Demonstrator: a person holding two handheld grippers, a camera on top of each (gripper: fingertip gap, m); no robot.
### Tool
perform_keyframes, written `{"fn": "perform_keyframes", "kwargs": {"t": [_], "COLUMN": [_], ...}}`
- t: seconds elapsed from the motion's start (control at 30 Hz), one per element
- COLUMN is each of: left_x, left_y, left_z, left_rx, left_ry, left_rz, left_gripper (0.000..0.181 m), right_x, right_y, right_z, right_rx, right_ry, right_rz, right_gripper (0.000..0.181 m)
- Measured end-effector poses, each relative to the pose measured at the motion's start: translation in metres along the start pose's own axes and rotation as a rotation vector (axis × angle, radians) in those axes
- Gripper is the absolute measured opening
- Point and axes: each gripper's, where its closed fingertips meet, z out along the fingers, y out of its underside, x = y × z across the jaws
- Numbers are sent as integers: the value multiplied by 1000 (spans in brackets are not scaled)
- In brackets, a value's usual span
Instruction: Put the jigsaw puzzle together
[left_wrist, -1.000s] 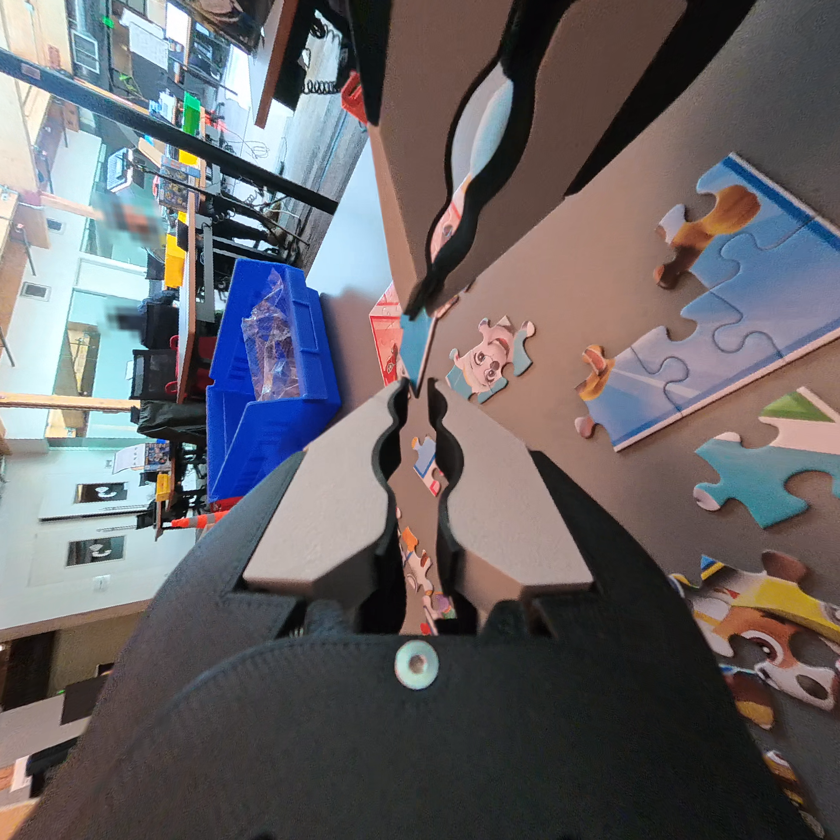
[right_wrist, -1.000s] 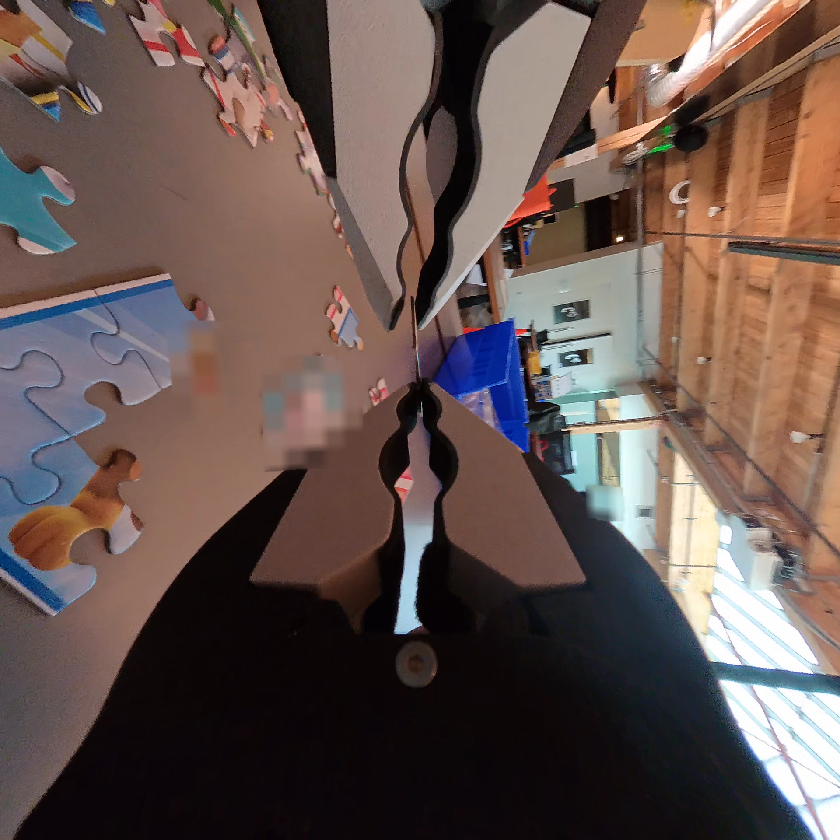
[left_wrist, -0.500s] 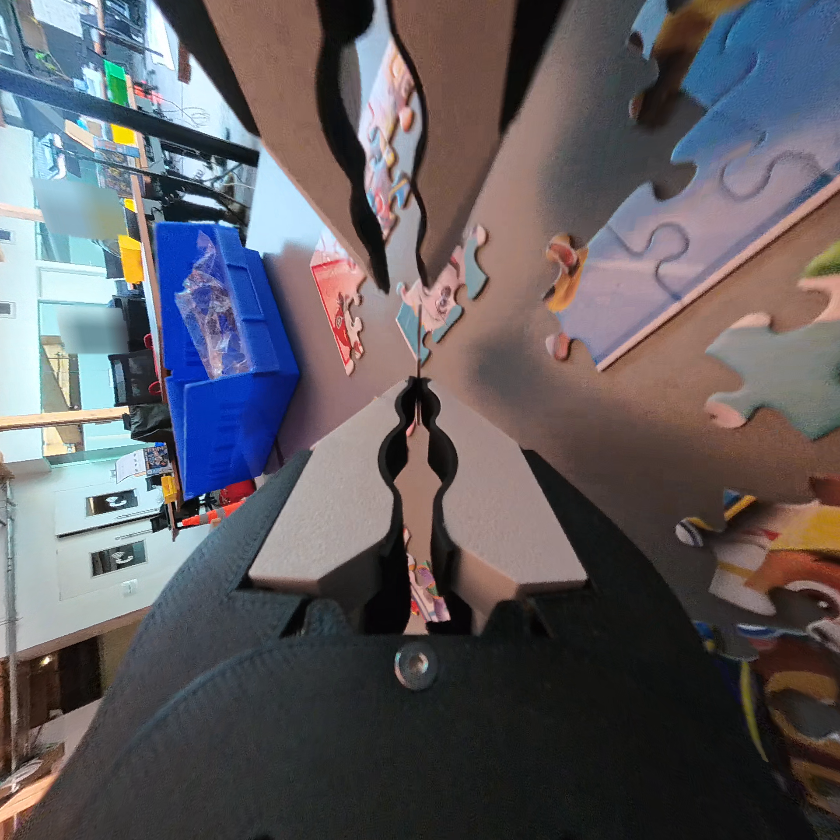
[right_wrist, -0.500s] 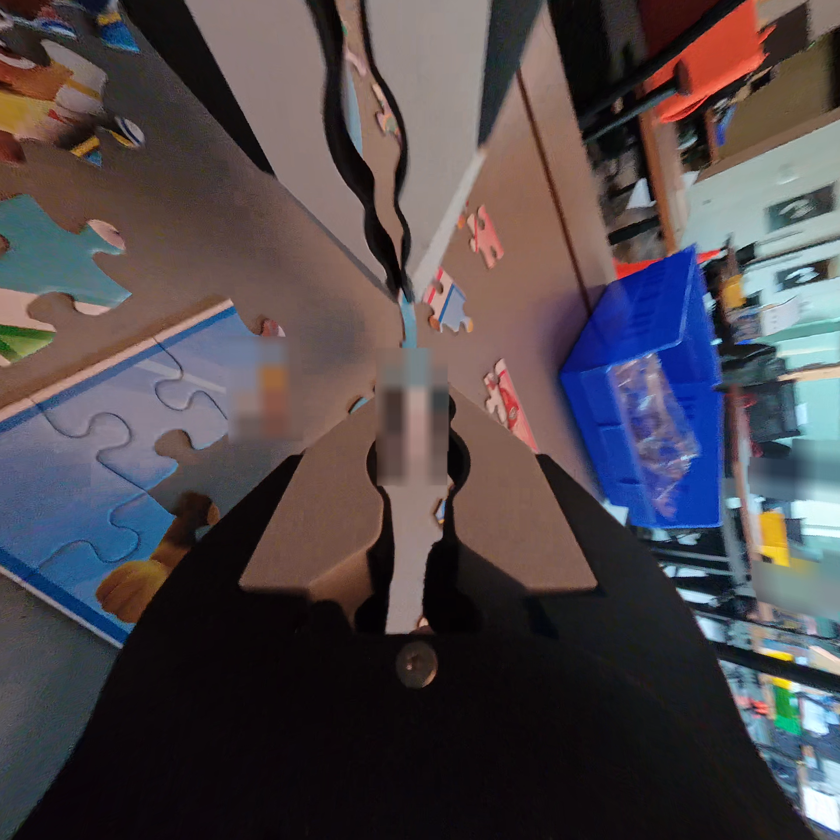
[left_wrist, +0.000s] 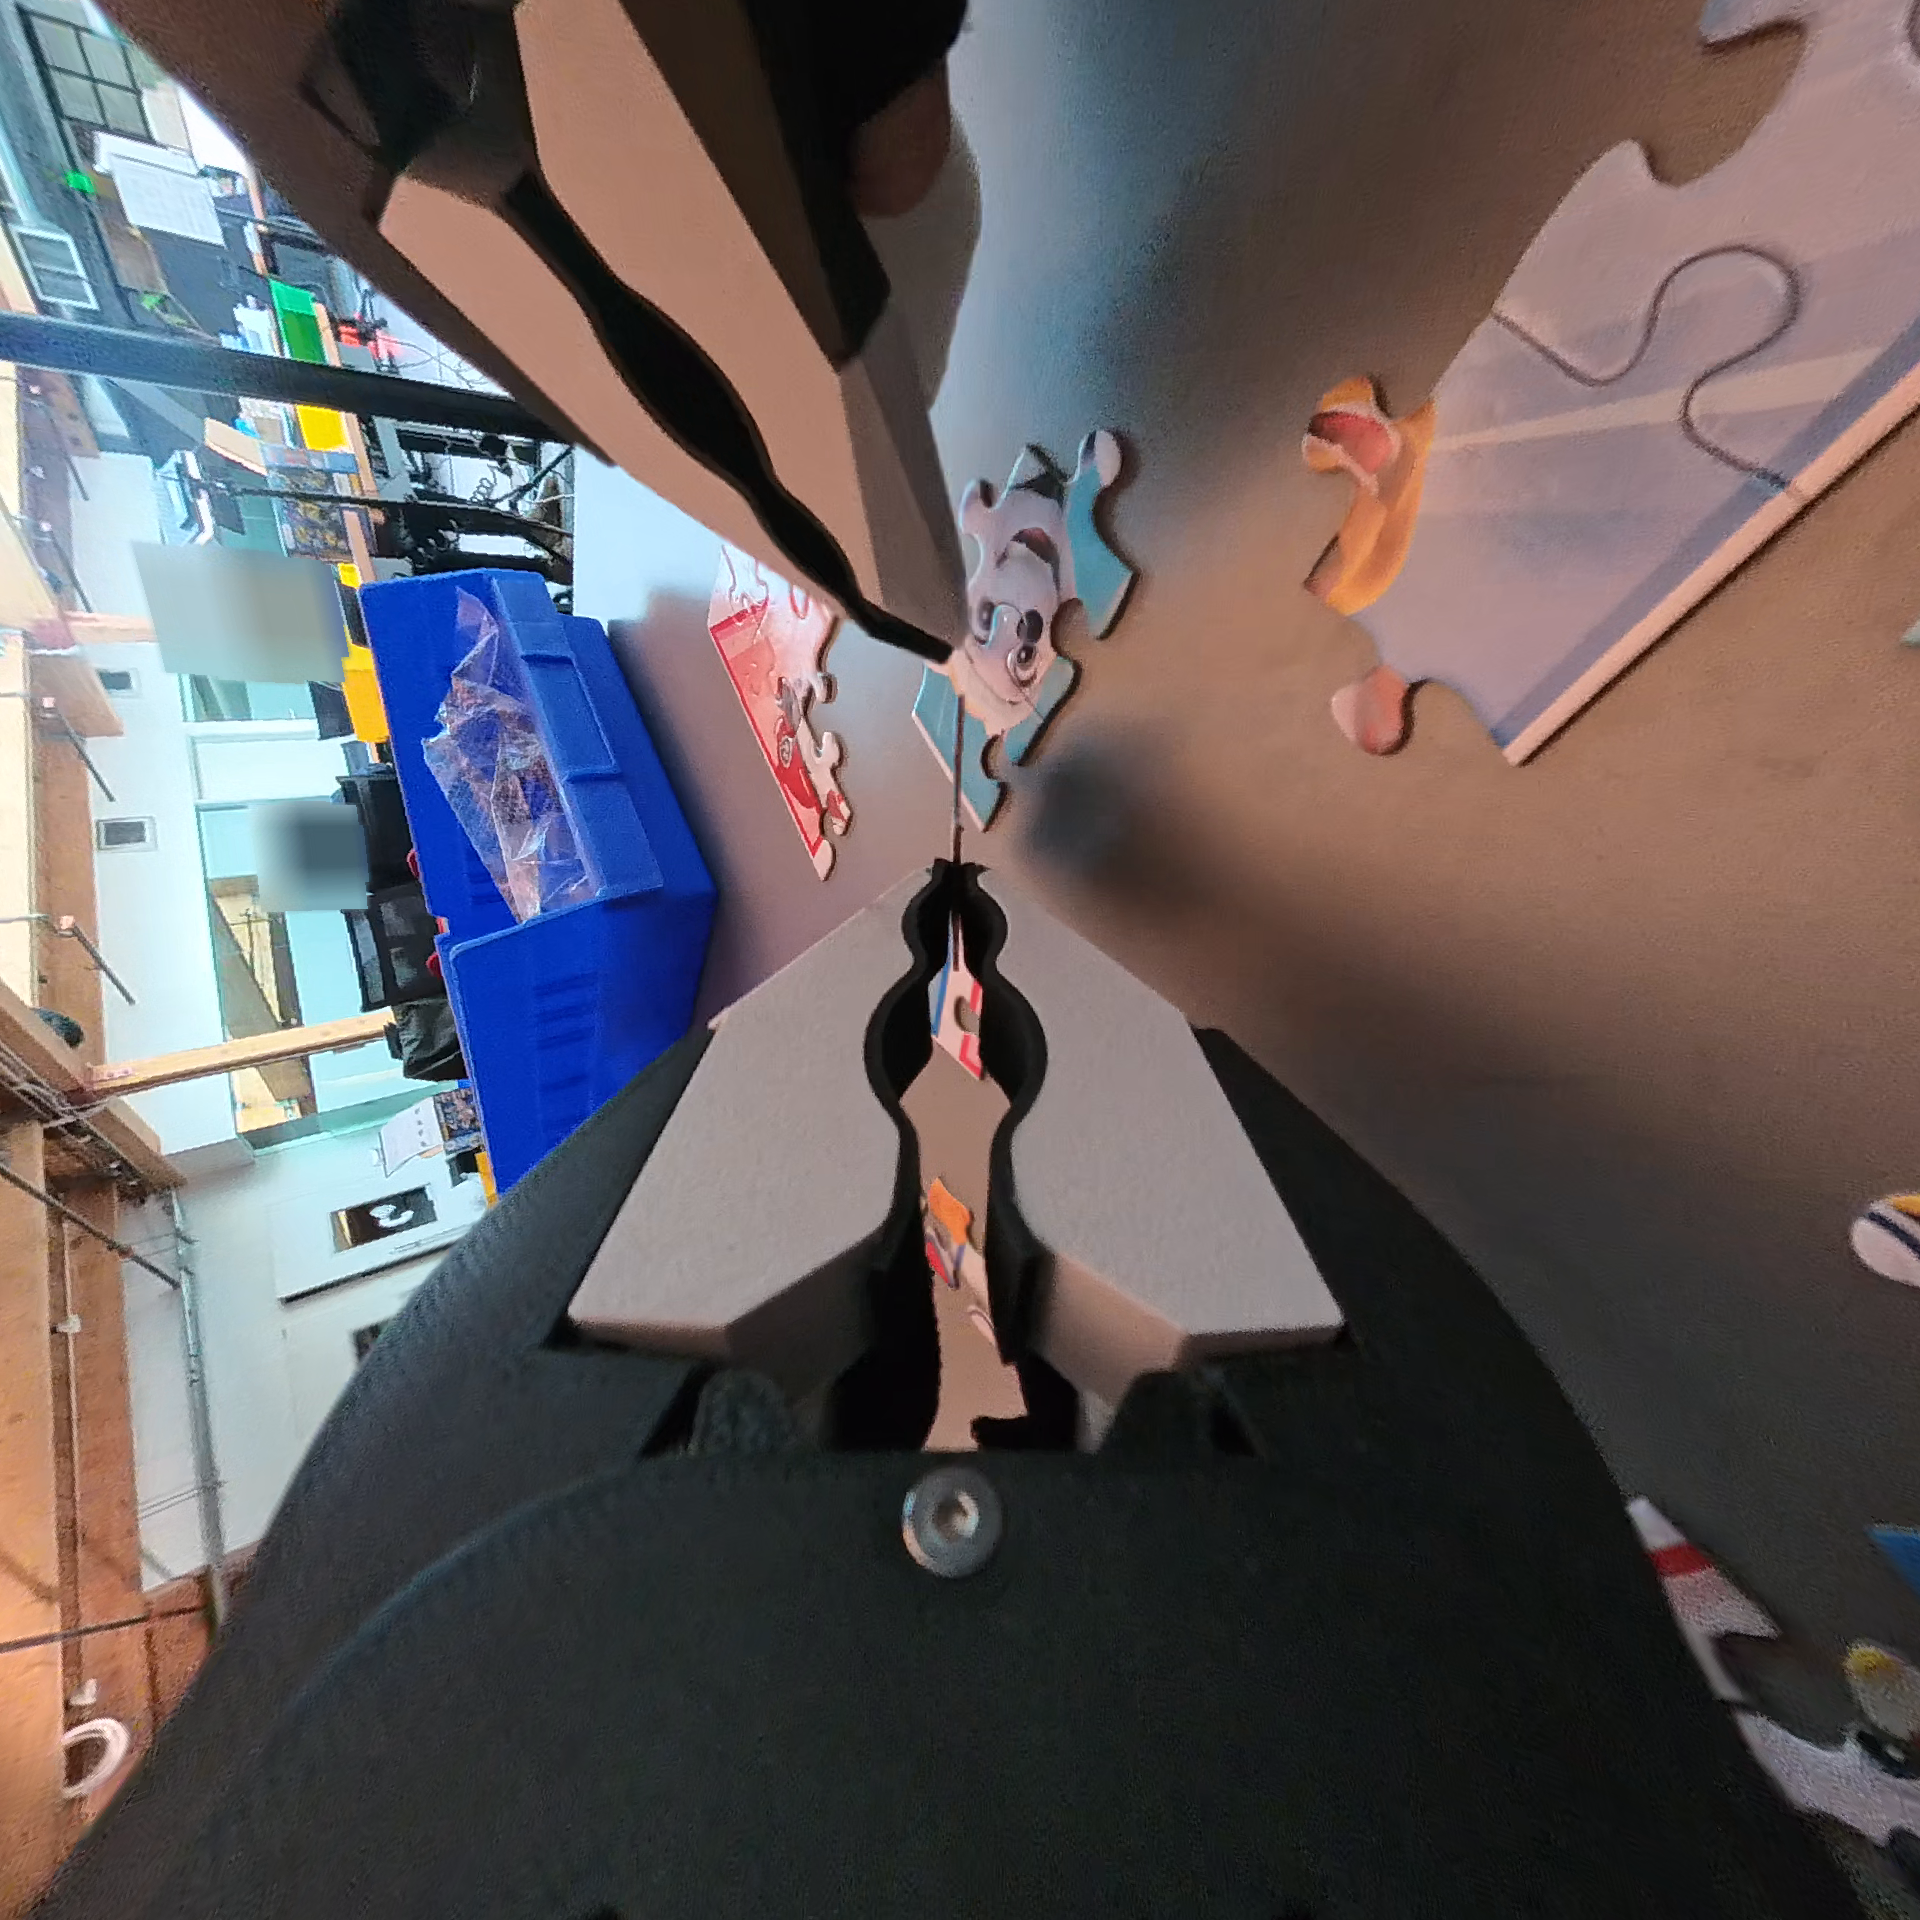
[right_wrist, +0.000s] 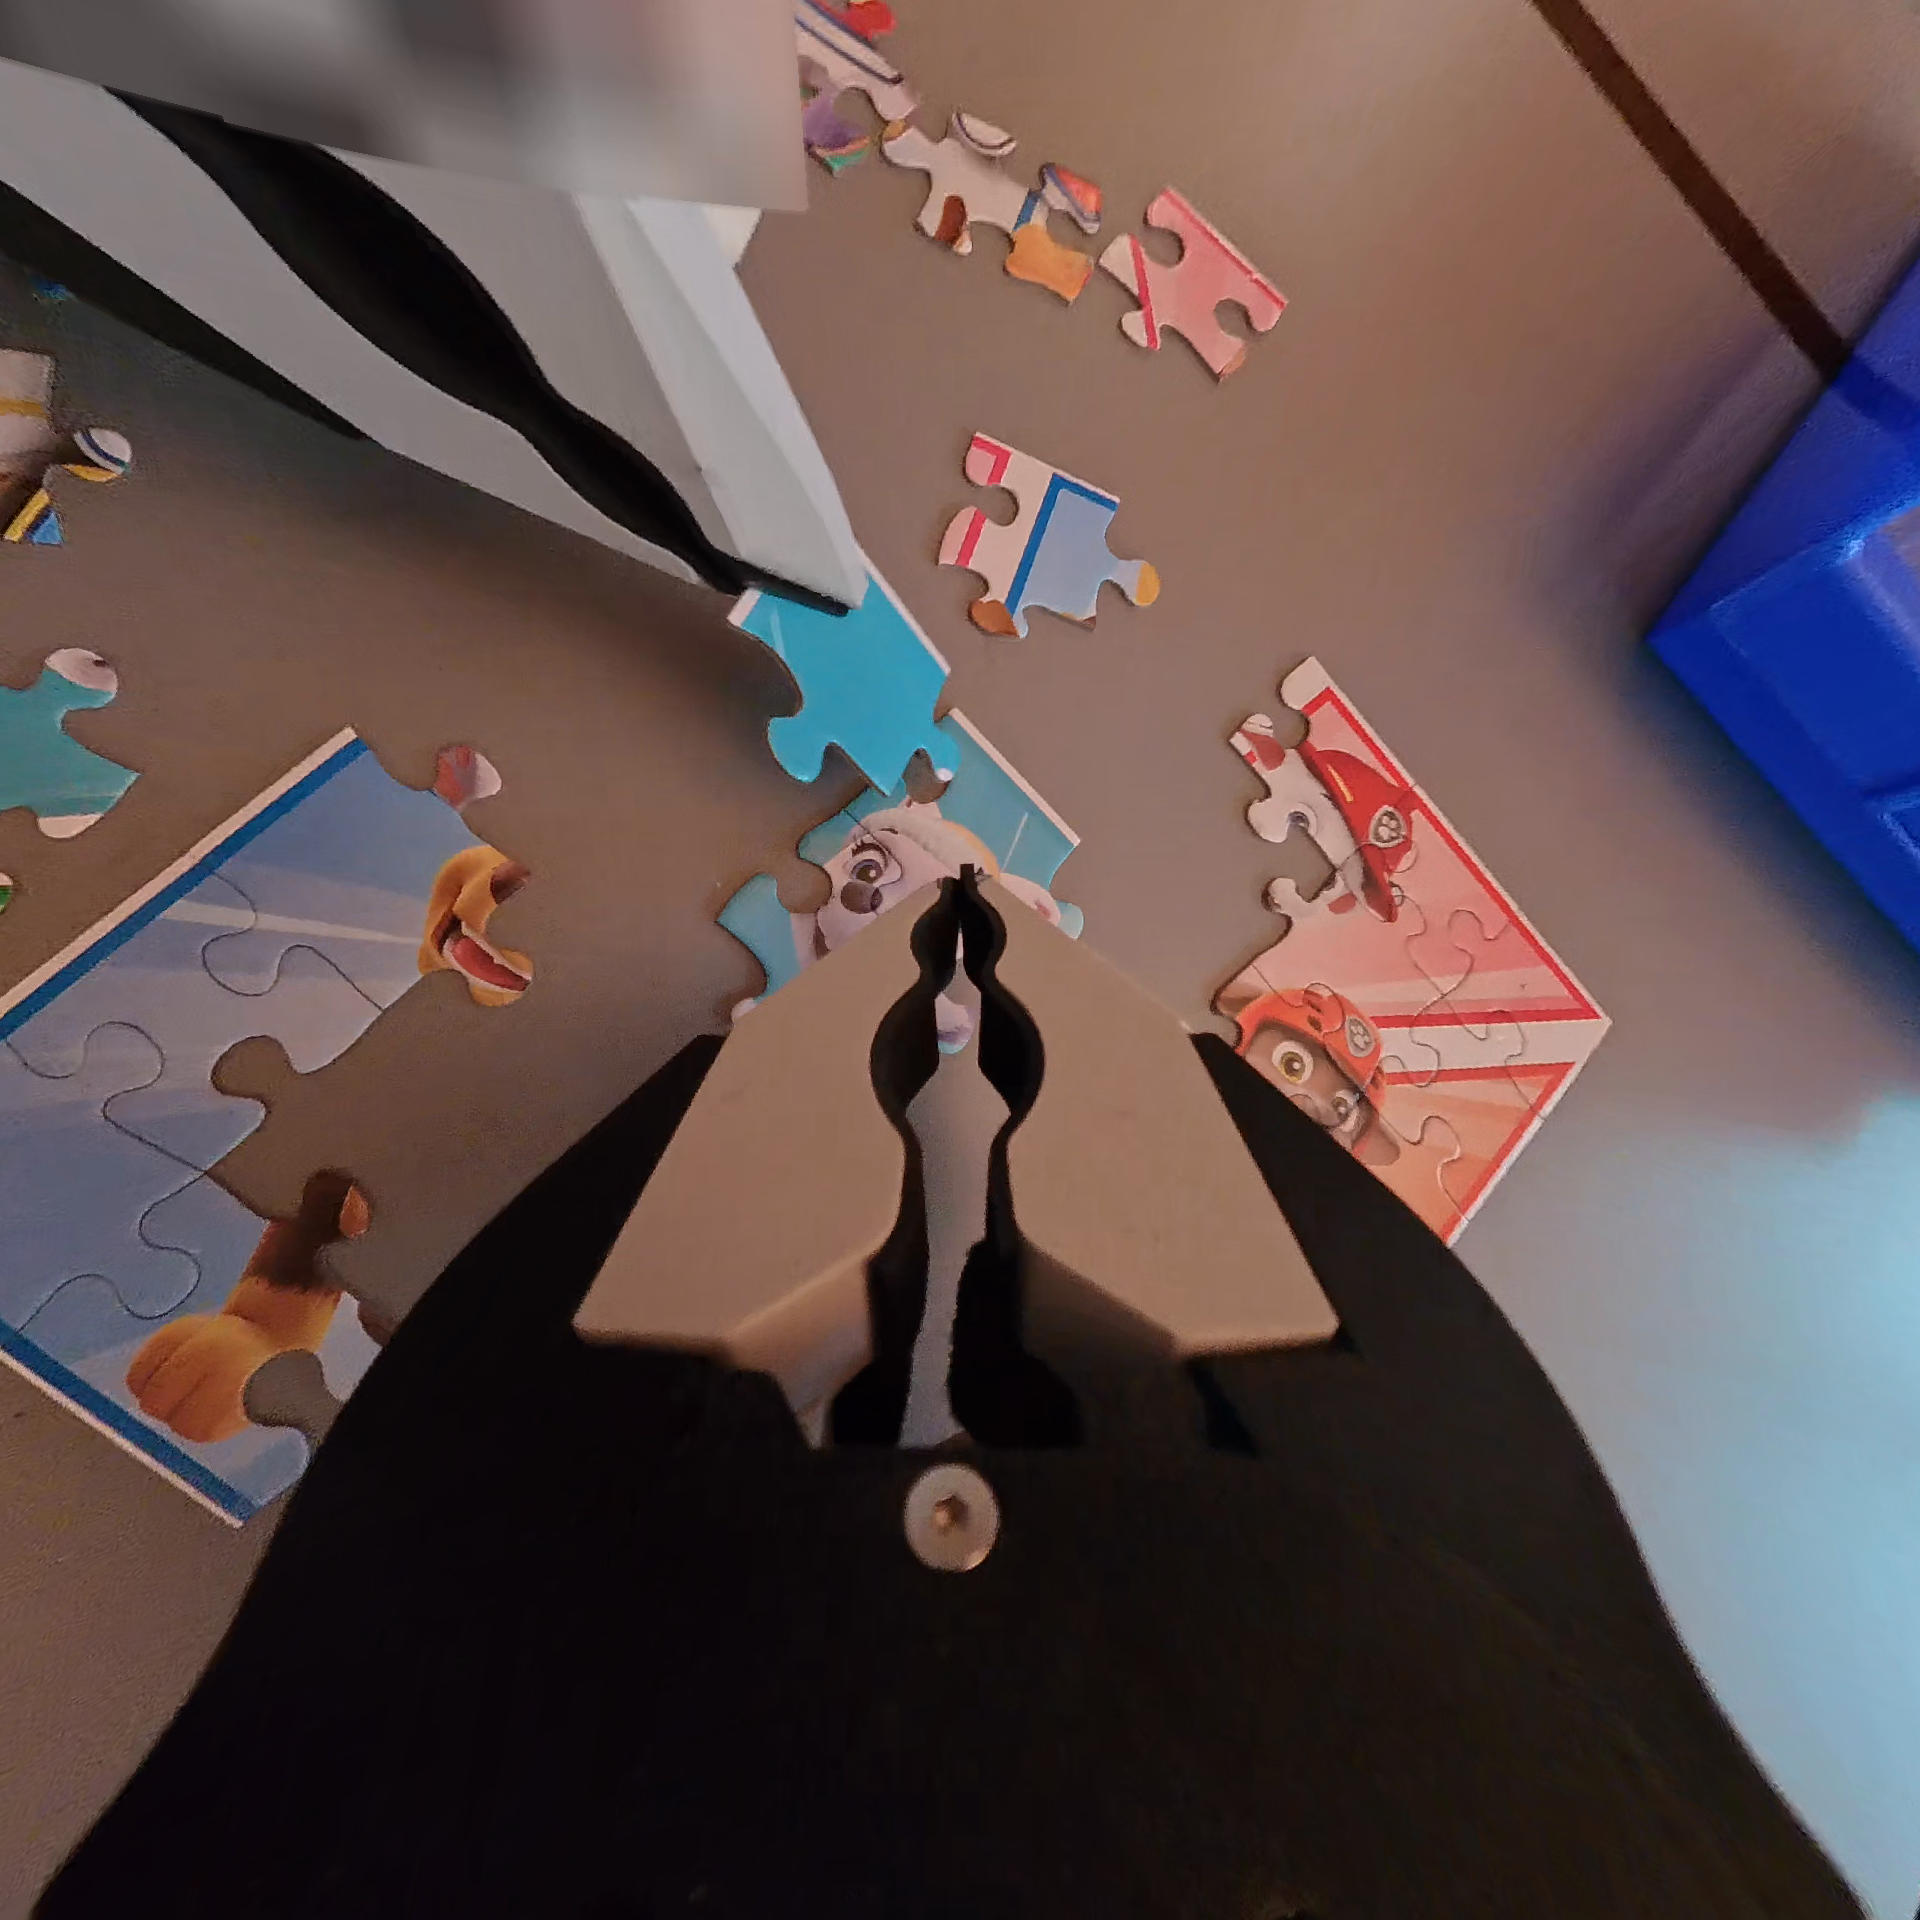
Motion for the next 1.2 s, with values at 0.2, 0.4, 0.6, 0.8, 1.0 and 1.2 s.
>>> {"fn": "perform_keyframes", "kwargs": {"t": [0.2, 0.4, 0.6, 0.8, 1.0, 1.2], "left_x": [5, 10, 15, 19, 18, 16], "left_y": [3, 1, 3, 6, 8, 15], "left_z": [5, 5, 7, 7, 7, 7], "left_rx": [8, 25, 30, 30, 16, -35], "left_ry": [30, 45, 67, 87, 116, 174], "left_rz": [54, 161, 218, 236, 236, 158], "left_gripper": [0, 2, 4, 6, 6, 11], "right_x": [1, 4, 2, 1, -2, -3], "right_y": [3, -1, -8, -13, -14, -14], "right_z": [4, 3, 12, 17, 18, 18], "right_rx": [-28, -36, -49, -47, -90, -124], "right_ry": [-22, -29, -47, -71, -60, -54], "right_rz": [-10, -13, -33, -33, -100, -133], "right_gripper": [0, 0, 0, 0, 0, 0]}}
